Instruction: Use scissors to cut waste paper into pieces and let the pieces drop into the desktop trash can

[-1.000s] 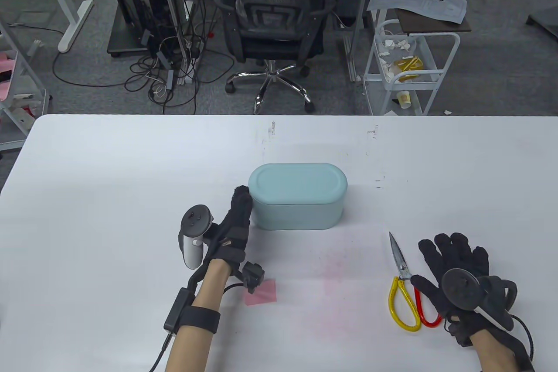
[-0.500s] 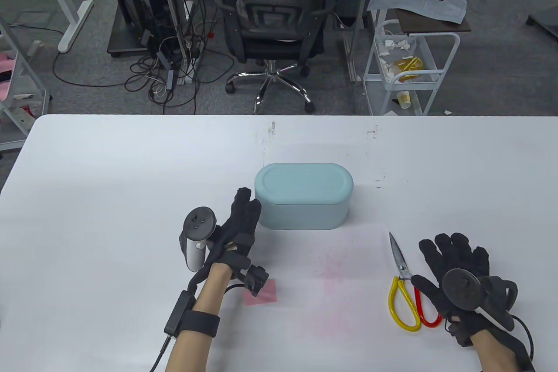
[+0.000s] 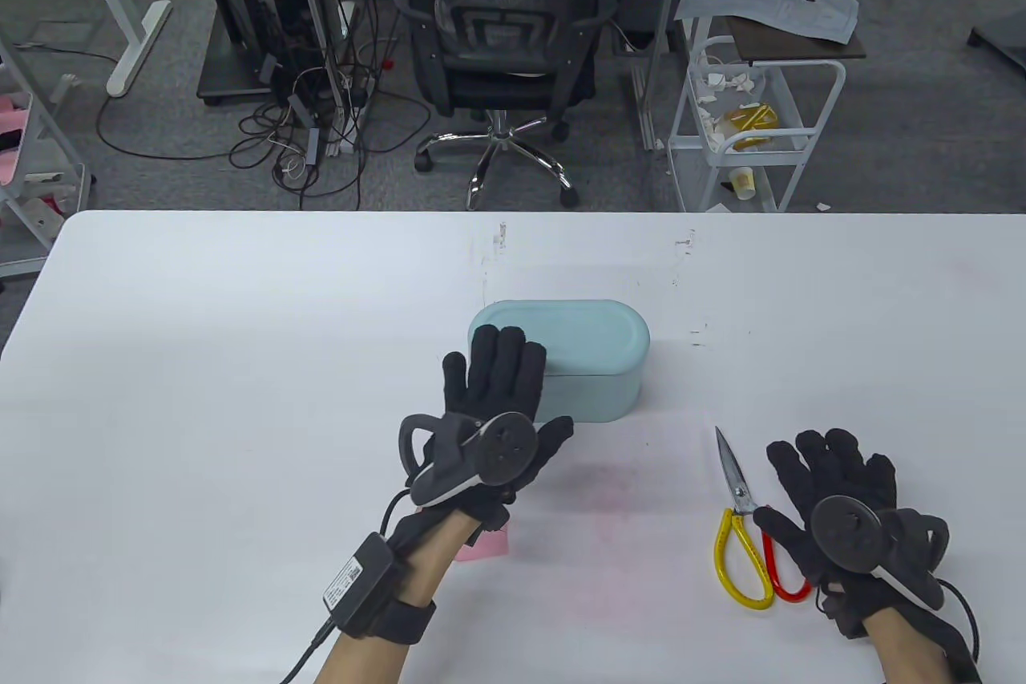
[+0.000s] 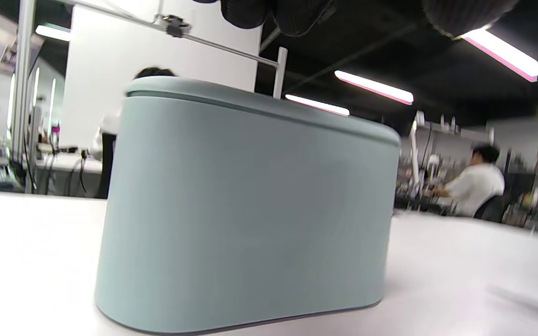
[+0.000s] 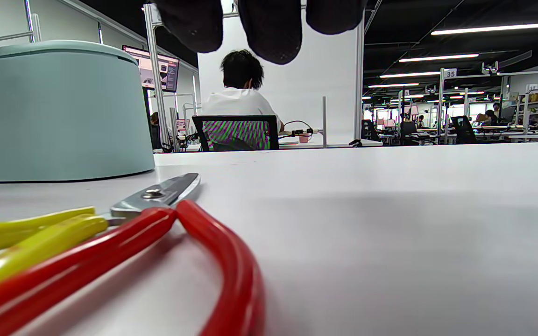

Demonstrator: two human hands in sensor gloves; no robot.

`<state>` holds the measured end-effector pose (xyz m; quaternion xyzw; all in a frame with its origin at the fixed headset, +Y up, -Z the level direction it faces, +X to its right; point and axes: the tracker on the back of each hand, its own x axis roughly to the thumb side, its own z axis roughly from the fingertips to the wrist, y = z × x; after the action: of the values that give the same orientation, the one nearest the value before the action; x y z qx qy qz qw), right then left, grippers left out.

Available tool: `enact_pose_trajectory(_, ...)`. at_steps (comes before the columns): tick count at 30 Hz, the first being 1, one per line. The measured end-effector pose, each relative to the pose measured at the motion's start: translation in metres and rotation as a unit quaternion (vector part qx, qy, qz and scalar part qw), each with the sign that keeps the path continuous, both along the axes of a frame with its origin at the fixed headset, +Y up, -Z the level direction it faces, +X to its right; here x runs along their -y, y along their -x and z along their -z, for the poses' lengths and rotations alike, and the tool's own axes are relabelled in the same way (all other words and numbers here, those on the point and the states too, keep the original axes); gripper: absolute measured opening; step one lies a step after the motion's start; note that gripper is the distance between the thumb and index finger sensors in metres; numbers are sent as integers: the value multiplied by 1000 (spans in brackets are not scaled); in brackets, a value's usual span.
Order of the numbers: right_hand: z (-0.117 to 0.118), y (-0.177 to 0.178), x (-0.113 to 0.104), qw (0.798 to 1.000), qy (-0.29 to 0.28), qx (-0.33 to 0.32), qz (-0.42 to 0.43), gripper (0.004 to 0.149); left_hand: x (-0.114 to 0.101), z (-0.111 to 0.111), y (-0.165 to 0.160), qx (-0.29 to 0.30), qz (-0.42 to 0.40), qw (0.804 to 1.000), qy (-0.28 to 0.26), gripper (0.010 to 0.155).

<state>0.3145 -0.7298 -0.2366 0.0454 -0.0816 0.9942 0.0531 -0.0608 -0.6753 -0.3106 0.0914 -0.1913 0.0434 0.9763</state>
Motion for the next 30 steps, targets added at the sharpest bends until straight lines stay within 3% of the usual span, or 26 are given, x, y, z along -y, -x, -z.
enact_pose_trajectory(5,0,0,0,1000,4,-1,2,82,15,15,-21,-16,41,998,45,85)
enact_pose_trajectory(14,0,1,1,1000,10,-4,-1,82,23,17,-21,1,14,999,30,83)
enact_pose_trajectory(18,0,2,1,1000,10,-4,-1,82,26,14,-25,-8,55,998,-5,85)
enact_pose_trajectory(23,1,2,2,1000,11,-4,0,82,17,16,-20,-4,33,999,28,84)
enact_pose_trajectory(30,1,1,1,1000,14,-1,4,81,-6,24,-10,-1,-25,999,33,80)
